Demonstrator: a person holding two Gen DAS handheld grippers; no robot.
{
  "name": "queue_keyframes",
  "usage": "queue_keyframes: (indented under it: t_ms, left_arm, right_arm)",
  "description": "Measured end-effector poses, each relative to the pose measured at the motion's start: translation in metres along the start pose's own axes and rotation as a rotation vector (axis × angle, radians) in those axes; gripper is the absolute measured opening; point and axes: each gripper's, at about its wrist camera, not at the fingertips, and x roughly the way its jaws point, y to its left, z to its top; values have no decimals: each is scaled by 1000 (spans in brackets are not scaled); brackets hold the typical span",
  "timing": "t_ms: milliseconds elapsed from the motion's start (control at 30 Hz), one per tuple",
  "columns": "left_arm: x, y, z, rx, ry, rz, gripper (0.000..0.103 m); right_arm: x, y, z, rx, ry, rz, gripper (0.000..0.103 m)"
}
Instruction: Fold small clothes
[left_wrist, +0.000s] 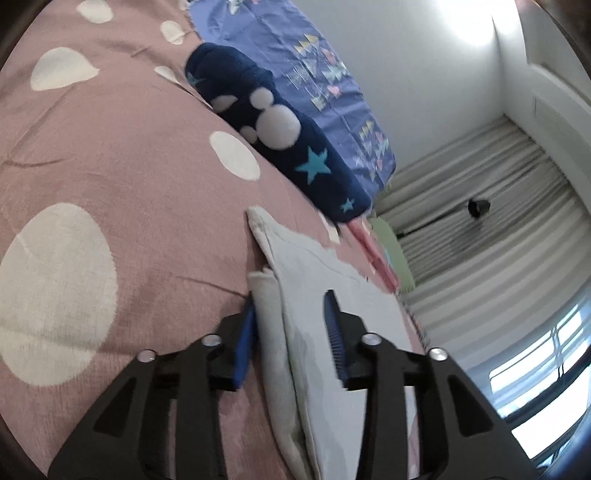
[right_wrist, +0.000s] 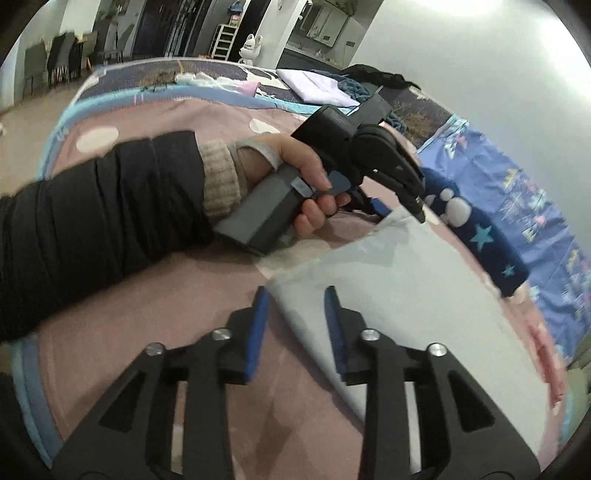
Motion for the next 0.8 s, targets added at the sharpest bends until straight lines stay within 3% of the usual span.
queue_keyframes:
  t_ms: [133,200,233,267,300,333,367,533,667,800]
  left_arm:
    - [5,-12,-5,68,30,4,59]
    - [9,-19,-7,98,32,18,63]
    - [11,-21,-7,100,18,27,62]
    - [12,-21,-7,99,10,25,45]
    - [16,-19,-4,84,10,15,13]
    - [18,-16,-2,65,8,20,6]
    - [19,-12,0,46,-5,32,6]
    - [0,-5,6,18,-107,46,5]
    - [3,6,6,-33,-77,56,5]
    - [3,7,5,-47,-58,40,10]
  right_arm:
    - [16,4,-8,-39,74,-76,46]
    - [21,4,-7,-41,78,-95,46]
    - [24,7,-4,-59,70,-116,45]
    - [26,9,-3,-69,67,-123,41]
    - [29,11,-1,-75,67,-118,34]
    - [34,12,1,-78,73,-89,11]
    - [37,12,2,-78,80,-83,3]
    - [20,12,11,-37,-3,-94,2]
    - [29,13,8,-45,56,-74,2]
    - [17,13,6,-32,33,-70,6]
